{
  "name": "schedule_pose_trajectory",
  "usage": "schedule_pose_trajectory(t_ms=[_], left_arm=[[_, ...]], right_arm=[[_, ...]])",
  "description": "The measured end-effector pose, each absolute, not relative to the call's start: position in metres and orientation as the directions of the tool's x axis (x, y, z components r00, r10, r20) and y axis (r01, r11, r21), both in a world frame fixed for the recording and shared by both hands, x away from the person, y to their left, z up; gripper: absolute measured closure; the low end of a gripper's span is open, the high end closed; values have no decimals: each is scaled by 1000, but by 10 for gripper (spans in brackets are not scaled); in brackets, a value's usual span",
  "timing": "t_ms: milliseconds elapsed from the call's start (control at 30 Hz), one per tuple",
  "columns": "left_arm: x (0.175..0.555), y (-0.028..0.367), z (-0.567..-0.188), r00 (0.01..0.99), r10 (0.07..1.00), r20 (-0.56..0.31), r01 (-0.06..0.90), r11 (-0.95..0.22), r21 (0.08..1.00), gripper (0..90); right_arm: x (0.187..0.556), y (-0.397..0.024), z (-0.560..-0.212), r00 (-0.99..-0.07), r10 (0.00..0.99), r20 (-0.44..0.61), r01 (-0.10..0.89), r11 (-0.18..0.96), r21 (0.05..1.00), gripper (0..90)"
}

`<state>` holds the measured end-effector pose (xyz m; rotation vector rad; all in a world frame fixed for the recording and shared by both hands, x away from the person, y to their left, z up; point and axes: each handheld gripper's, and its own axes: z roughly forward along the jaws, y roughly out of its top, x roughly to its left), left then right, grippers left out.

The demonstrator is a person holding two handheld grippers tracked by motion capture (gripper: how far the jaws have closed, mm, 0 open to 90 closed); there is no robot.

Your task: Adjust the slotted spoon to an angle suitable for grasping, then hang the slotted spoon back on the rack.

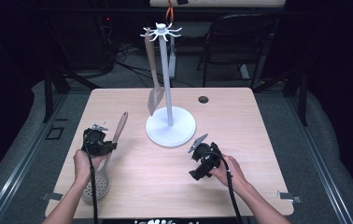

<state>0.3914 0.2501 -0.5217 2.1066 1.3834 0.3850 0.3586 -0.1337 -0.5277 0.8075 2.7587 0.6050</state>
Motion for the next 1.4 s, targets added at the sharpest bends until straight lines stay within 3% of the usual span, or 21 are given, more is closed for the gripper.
schedule_pose_trajectory(t_ms=[1400], left_arm=[[408,237,-473,420,906,-45,485,-182,855,759]], right_arm=[[360,-137,-529,-830,552,-82,472,773,424,82]])
